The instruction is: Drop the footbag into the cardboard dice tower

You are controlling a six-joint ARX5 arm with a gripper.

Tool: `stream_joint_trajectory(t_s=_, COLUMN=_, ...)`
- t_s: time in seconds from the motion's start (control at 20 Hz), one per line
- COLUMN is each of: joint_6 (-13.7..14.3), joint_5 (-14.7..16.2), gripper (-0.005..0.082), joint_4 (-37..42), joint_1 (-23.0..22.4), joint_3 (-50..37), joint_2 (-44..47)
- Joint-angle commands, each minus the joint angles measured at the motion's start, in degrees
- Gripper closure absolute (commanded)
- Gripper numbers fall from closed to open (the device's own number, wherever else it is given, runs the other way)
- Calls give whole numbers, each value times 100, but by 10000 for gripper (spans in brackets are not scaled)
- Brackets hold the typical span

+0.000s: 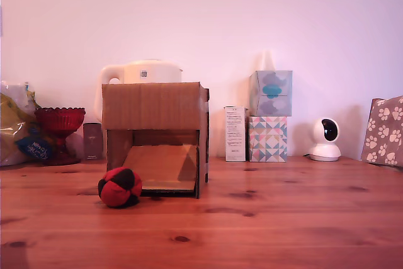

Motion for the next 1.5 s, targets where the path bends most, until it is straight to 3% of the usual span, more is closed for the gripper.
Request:
stream_joint_trajectory(t_s=0.0, joint_6=31, joint_5=22, gripper=793, joint_4=-44, joint_1=15, joint_3=-105, joint_2=-26)
stream_joint_trajectory(t_s=0.4, joint_6=26, joint_5=131, gripper=793, joint_4=83, joint_1=13, joint_3=-103, joint_2=-26)
stream_joint_trajectory(t_s=0.45, joint_6=-111, joint_5=173, gripper=793, joint_4=234, joint_1=13, joint_3=-103, joint_2=-26)
stream_joint_trajectory(t_s=0.65, joint_6=-483, joint_5=518, gripper=793, joint_4=721, joint_1=13, joint_3=90, joint_2=-26)
stream_joint_trajectory(t_s=0.9, joint_6=-887, joint_5=1386, gripper=793, joint_4=874, joint_1=9, joint_3=684, joint_2=63)
stream_joint_trajectory(t_s=1.15, joint_6=-1025, joint_5=1912, gripper=793, joint_4=1047, joint_1=-256, joint_3=1150, joint_2=1064)
stream_joint_trajectory(t_s=1.45, joint_6=-962, joint_5=2004, gripper=793, joint_4=1799, joint_1=-1187, joint_3=1344, joint_2=2841)
